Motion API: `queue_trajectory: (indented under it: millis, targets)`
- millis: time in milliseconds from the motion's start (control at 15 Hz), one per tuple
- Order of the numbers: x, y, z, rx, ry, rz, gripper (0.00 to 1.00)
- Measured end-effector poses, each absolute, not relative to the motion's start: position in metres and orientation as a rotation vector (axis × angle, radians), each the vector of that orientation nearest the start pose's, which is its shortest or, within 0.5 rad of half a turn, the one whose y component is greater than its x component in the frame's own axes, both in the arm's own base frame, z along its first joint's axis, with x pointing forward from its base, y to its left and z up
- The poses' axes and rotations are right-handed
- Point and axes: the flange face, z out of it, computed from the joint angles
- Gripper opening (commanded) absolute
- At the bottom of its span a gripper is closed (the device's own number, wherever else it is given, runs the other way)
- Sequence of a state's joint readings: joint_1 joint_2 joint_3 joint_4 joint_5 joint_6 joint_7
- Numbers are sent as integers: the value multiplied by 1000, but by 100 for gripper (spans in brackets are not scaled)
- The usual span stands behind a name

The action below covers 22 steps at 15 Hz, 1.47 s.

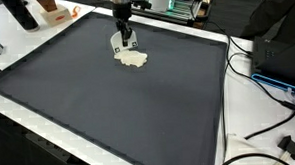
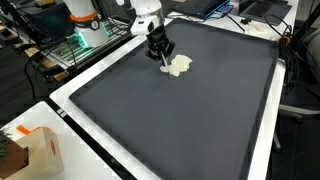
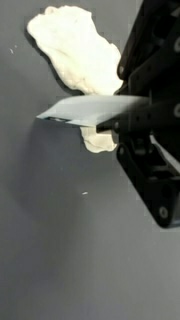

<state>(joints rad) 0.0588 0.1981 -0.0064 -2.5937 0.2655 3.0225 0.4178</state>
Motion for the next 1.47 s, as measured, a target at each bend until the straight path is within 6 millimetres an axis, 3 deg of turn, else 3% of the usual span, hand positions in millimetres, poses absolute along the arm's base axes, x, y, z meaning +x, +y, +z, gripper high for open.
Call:
queue_trajectory:
  millis: [800,1467]
  targets:
    - [456,2,210,-2838,1041,-289,1]
    - [449,1,213,-3019,899,-292,1]
